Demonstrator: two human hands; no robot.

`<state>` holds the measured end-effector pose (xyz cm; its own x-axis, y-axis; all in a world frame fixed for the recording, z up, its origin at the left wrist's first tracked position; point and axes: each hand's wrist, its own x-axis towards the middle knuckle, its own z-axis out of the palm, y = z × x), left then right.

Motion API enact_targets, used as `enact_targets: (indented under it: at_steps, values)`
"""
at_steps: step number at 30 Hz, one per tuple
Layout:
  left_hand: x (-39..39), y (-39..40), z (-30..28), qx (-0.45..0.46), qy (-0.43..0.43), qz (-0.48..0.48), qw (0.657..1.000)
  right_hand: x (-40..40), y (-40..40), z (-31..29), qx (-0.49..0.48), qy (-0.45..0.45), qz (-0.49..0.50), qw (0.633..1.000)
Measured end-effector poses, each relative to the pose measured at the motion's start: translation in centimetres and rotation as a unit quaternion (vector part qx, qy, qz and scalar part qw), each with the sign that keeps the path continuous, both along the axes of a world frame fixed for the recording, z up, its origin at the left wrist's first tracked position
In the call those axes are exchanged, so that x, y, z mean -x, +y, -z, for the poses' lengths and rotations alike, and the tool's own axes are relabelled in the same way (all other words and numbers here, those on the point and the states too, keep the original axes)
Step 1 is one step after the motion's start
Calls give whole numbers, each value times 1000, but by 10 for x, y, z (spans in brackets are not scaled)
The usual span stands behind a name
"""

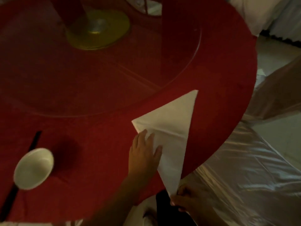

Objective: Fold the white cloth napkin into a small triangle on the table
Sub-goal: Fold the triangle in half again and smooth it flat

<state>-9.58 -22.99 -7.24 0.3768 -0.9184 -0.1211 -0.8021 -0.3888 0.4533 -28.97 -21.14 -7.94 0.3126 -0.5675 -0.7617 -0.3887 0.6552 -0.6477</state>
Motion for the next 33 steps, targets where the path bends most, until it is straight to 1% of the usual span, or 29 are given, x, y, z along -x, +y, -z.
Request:
enact_targets:
  at_steps: [2, 3, 4, 6, 8, 10, 12, 13, 15, 17, 19, 20, 21, 22, 23, 24, 25, 27, 29, 31, 33]
  values:
    - [-9, 22, -4, -10, 83, -115, 990, -23, 18, -3, -25, -10, -21, 999]
    - [-14, 32, -6, -29, 124, -171, 977, -35, 28, -4, -31, -16, -22, 999]
    - [-19, 41, -7, -59, 151, -207, 965, -48, 37, -4, -38, -25, -18, 999]
    - [-32, 56, -7, -127, 167, -205, 956, -75, 52, -6, -71, -42, -10, 997]
    - [-45, 69, -7, -189, 172, -183, 949, -100, 61, -8, -131, -80, 23, 988]
    - [-58, 79, -7, -231, 213, -178, 932, -122, 67, -11, -201, -111, 66, 971]
    - [-70, 88, -8, -257, 253, -168, 918, -136, 72, -15, -244, -121, 72, 960]
    - [-74, 93, -9, -250, 258, -161, 919, -139, 73, -19, -252, -121, 49, 959]
    - [-83, 102, -9, -200, 245, -170, 933, -134, 68, -31, -239, -119, -48, 963]
    - [-89, 110, -8, -121, 220, -221, 943, -124, 53, -43, -153, -130, -189, 961]
    - [-89, 119, -6, -63, 169, -276, 944, -119, 25, -52, -8, -127, -319, 939]
    - [-85, 123, -5, -57, 114, -291, 948, -119, 8, -53, 91, -122, -367, 918]
    - [-78, 126, -3, -52, 43, -299, 952, -124, -9, -53, 196, -124, -399, 887]
    - [-68, 126, 0, -41, -26, -296, 954, -131, -25, -50, 298, -130, -426, 844]
    - [-55, 123, 1, -21, -73, -284, 956, -140, -41, -45, 383, -136, -454, 793]
    - [-42, 116, 3, 1, -90, -268, 959, -150, -54, -38, 440, -130, -492, 740]
    - [-29, 107, 6, 12, -89, -246, 965, -159, -64, -31, 476, -113, -538, 686]
    - [-4, 90, 14, 2, -88, -206, 975, -171, -79, -11, 509, -80, -622, 589]
    - [9, 81, 26, -11, -90, -199, 976, -173, -89, 8, 530, -60, -674, 511]
    - [14, 80, 35, -20, -97, -215, 972, -170, -97, 23, 564, -40, -689, 453]
    - [14, 81, 41, -33, -107, -233, 966, -169, -106, 31, 597, -5, -683, 421]
